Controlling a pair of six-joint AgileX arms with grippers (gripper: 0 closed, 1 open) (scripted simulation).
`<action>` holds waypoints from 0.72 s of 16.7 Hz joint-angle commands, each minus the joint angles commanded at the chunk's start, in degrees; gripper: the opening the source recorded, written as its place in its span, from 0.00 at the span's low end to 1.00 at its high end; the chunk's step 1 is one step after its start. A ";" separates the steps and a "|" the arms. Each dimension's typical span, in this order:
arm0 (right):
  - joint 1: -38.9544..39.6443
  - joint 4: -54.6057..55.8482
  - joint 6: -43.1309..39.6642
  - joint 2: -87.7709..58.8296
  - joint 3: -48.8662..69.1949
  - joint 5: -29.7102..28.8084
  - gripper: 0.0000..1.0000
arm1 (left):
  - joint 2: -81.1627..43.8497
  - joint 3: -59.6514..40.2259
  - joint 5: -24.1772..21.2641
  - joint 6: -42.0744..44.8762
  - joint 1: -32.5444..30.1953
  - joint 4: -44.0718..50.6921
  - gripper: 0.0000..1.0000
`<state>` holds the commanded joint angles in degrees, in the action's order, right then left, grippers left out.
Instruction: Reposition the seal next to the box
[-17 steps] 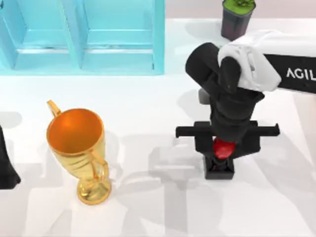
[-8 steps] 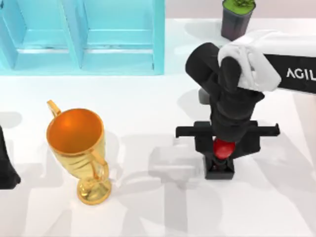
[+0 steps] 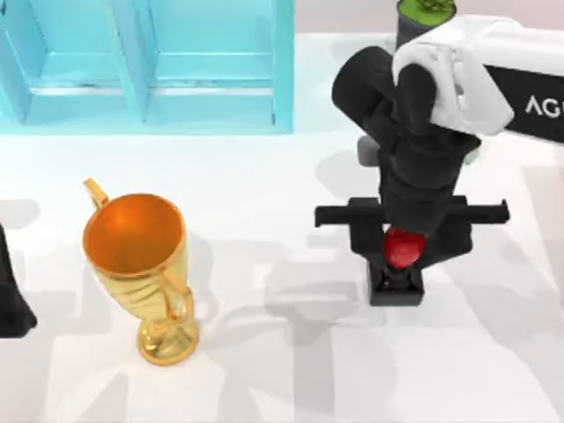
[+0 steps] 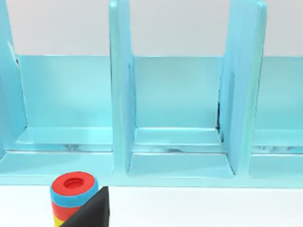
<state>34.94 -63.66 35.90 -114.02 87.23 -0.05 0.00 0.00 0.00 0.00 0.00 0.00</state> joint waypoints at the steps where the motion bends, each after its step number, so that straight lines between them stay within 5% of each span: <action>1: -0.04 -1.44 -0.03 0.52 1.12 -0.03 0.00 | 0.00 0.00 0.00 0.00 0.00 0.00 1.00; 12: -6.43 -9.77 -6.44 -4.11 11.74 0.00 0.00 | 0.00 0.00 0.00 0.00 0.00 0.00 1.00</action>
<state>28.51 -73.43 29.46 -118.13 98.97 -0.05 0.00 0.00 0.00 0.00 0.00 0.00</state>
